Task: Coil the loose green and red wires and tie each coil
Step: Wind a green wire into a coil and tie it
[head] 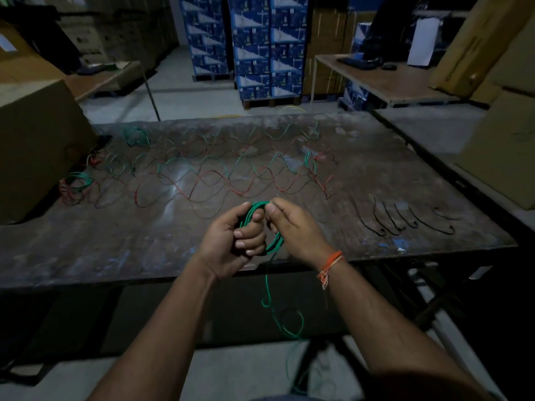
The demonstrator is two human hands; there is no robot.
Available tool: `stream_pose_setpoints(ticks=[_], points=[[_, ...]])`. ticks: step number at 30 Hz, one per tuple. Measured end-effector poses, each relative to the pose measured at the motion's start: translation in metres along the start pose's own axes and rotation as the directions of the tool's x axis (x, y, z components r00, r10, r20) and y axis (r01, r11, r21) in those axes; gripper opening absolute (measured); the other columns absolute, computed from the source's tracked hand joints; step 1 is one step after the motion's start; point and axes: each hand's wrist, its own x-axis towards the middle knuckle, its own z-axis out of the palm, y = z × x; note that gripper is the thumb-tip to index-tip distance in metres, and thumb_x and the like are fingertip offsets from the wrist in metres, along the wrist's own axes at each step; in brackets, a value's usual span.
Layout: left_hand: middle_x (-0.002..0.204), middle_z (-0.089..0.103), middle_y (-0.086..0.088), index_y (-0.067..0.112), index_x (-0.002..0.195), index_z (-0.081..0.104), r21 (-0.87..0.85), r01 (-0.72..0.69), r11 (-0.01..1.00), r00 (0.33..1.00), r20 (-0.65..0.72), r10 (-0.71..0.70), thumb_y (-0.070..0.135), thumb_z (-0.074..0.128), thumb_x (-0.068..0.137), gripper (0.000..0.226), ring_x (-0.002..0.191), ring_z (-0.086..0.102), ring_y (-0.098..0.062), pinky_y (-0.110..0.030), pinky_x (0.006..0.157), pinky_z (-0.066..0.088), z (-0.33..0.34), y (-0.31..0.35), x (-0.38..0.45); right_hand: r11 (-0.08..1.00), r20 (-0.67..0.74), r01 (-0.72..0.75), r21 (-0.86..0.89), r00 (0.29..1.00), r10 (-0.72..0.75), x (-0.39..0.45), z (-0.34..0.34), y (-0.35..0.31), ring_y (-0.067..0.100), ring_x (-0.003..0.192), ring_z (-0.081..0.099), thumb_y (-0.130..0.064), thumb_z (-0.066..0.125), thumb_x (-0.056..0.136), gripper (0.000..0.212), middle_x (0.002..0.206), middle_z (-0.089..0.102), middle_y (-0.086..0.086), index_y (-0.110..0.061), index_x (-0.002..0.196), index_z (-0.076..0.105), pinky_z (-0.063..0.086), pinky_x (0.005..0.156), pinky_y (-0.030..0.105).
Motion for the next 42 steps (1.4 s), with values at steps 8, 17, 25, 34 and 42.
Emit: stream_pose_setpoints(ticks=[8,17,25,34,42], points=[[0.05,0.022,0.011,0.018,0.079,0.054,-0.229,0.082,0.97,0.979,0.201,-0.035,0.035,0.034,0.104,0.036,0.039,0.017,-0.005,-0.02,0.043,0.015,-0.044,0.036,0.014,0.96,0.044,-0.091,0.265,0.996,0.082,0.035,0.025,-0.005,0.013,0.057,0.047,-0.033,0.047,0.107,0.028,0.065,0.053,-0.005,-0.023,0.085,0.059,0.038,0.052,0.03],[0.049,0.028,0.008,0.016,0.078,0.054,-0.496,-0.047,0.867,0.997,0.037,0.075,0.028,0.038,0.104,0.033,0.042,0.018,-0.005,-0.022,0.039,0.025,-0.101,0.063,0.005,0.929,0.249,-0.337,0.154,0.923,0.294,0.004,0.043,0.024,0.006,0.047,0.049,-0.012,0.055,0.104,0.012,0.071,0.061,0.006,-0.01,0.095,0.062,0.041,0.049,0.018],[0.049,0.035,0.008,0.017,0.078,0.052,-0.492,-0.244,0.836,0.969,-0.154,0.192,0.031,0.032,0.108,0.038,0.038,0.031,-0.005,-0.019,0.038,0.027,-0.113,0.069,0.007,0.987,0.369,-0.146,-0.07,0.915,0.162,-0.003,0.04,0.025,0.007,0.075,0.06,-0.013,0.066,0.095,0.011,0.085,0.069,0.003,-0.018,0.104,0.07,0.05,0.07,0.025],[0.052,0.041,0.01,0.02,0.081,0.046,-0.062,-0.347,0.936,0.843,-0.457,0.283,0.034,0.03,0.11,0.035,0.041,0.036,-0.003,-0.016,0.043,0.03,-0.105,0.053,0.019,0.97,0.223,0.11,-0.218,0.973,-0.06,0.005,0.023,0.02,0.012,0.078,0.063,-0.019,0.06,0.096,0.015,0.084,0.065,0.0,-0.015,0.101,0.073,0.05,0.072,0.028],[0.052,0.054,-0.004,0.003,0.078,0.05,0.64,-0.172,0.749,0.846,-0.293,0.444,0.028,0.032,0.111,0.045,0.045,0.049,-0.016,-0.022,0.045,0.04,-0.068,0.021,0.023,0.938,0.171,0.279,-0.206,0.954,-0.247,0.05,0.027,-0.018,0.01,0.081,0.066,-0.017,0.067,0.093,0.009,0.085,0.072,-0.007,-0.017,0.098,0.074,0.053,0.075,0.032]])
